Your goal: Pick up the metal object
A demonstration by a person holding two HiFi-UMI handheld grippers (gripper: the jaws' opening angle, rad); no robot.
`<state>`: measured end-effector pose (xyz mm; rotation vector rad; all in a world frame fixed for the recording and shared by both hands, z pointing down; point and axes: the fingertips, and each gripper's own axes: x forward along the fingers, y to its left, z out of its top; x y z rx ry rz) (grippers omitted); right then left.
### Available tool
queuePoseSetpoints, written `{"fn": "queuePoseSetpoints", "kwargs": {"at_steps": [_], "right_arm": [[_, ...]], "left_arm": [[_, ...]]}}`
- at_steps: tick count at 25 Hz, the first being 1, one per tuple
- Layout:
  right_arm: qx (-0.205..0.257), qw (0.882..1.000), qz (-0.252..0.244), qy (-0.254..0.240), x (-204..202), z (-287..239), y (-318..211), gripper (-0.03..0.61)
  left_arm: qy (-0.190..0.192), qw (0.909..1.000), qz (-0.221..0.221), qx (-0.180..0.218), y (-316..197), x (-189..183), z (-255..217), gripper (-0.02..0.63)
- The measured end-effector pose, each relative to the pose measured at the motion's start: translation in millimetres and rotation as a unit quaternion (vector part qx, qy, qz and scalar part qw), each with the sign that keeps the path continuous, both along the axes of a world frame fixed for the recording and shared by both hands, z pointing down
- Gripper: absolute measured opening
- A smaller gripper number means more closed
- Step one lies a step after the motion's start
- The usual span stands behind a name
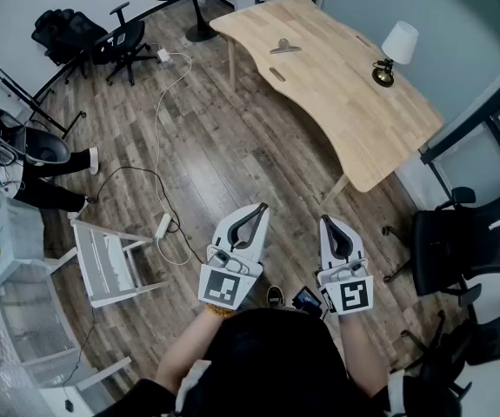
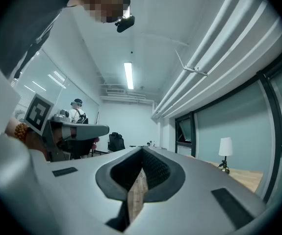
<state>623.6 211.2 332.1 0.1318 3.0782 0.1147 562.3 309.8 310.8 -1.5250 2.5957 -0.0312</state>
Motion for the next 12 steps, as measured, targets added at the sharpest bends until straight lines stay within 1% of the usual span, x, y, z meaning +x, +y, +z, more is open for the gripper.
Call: {"fn": "queuePoseSetpoints", "kwargs": {"at_steps": [3,5,7,10,12], "right_arm": [[-0.009,1.0,0.001,-0.006,-39,-2,-1,-0.011],[-0.003,1.0,0.006,-0.007,-67,-4,-1,-0.011],[0.004,1.0,0.015,-0.005,-95,-5,1,-0.011],[0.005,0.999,0.032,-0.005,-136,-7,3,-0.011],[0.002,0.999,0.045,-0.002,-158,-7,3,-0.01]], "left_arm": [[0.0,0.9999,0.014,-0.01,-5,-40,2,0.017],[0.0,0.9996,0.026,-0.011,-7,-68,2,0.018],[-0.002,0.9992,0.038,-0.01,-7,-96,0,0.017],[0.011,0.9985,0.054,-0.008,-3,-137,1,0.018],[0.012,0.9978,0.064,-0.005,0,-161,0,0.018]]}}
